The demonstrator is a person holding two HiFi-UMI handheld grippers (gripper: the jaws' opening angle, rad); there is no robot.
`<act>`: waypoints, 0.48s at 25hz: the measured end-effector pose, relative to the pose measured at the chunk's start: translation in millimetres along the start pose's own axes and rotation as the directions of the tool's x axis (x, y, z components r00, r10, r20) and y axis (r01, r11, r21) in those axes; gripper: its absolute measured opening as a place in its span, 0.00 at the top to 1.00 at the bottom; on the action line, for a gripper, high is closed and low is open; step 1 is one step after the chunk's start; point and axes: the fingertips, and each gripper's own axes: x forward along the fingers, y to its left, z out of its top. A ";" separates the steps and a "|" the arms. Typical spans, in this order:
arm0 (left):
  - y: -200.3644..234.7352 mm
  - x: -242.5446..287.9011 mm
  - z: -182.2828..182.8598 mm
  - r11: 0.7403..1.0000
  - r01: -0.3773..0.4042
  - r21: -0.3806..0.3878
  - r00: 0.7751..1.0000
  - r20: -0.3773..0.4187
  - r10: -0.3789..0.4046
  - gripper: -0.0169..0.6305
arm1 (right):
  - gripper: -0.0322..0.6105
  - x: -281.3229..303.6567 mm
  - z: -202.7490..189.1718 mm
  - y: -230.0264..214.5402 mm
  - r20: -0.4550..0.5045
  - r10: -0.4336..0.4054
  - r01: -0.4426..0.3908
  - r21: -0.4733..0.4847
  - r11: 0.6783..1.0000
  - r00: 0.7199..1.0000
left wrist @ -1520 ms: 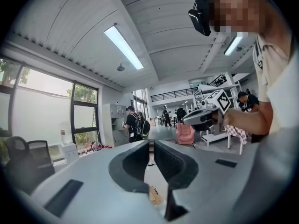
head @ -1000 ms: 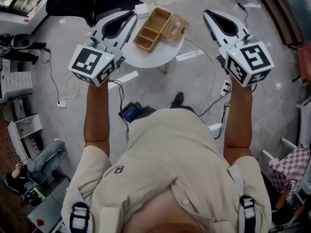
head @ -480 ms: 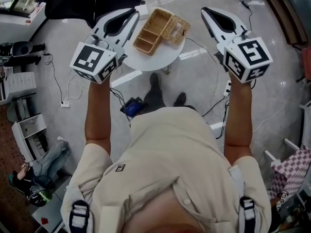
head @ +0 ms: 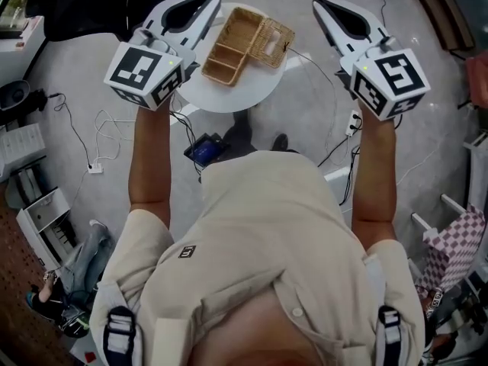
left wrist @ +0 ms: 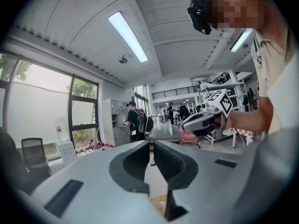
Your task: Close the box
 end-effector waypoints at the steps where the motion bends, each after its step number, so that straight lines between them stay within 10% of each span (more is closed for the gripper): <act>1: 10.0 5.0 -5.1 1.000 0.005 -0.006 1.000 -0.002 -0.005 0.93 | 0.96 10.9 -3.4 -4.4 -0.003 0.000 0.000 0.004 1.000 1.000; 12: 35.0 37.6 -28.7 0.999 0.033 -0.030 0.999 -0.039 -0.034 0.93 | 0.96 40.6 -34.9 -35.6 -0.037 -0.019 0.021 0.052 0.998 0.999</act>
